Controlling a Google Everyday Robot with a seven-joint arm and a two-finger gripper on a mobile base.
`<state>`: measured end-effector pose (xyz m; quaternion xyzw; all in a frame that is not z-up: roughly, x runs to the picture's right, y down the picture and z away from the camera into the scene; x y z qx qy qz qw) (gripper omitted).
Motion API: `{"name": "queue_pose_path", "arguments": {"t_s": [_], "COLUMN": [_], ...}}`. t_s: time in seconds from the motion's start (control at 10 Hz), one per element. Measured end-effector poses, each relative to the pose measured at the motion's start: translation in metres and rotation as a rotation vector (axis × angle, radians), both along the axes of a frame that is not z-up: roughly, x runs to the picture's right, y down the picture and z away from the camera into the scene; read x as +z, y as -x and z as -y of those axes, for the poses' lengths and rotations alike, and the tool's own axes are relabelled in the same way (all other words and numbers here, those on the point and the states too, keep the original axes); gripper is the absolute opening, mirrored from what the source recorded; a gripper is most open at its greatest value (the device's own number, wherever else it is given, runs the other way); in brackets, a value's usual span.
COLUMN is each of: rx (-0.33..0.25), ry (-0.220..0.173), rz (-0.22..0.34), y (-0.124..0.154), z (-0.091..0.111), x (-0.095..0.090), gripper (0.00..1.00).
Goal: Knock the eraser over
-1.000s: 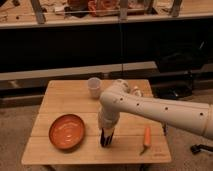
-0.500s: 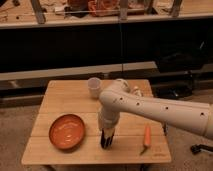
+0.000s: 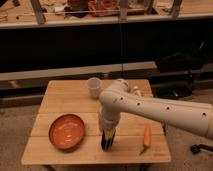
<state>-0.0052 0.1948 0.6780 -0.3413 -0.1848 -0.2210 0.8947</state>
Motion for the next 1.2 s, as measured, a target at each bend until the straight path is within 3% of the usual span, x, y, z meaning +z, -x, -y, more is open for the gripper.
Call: {"name": "queue_pose_path", "arguments": {"t_s": [1.2], "rx": [-0.004], "ry": [0.029], "rz": [-0.016], "y": [-0.0064], "z": [-0.0087], "x": [-0.0109], "gripper": [0.0]}}
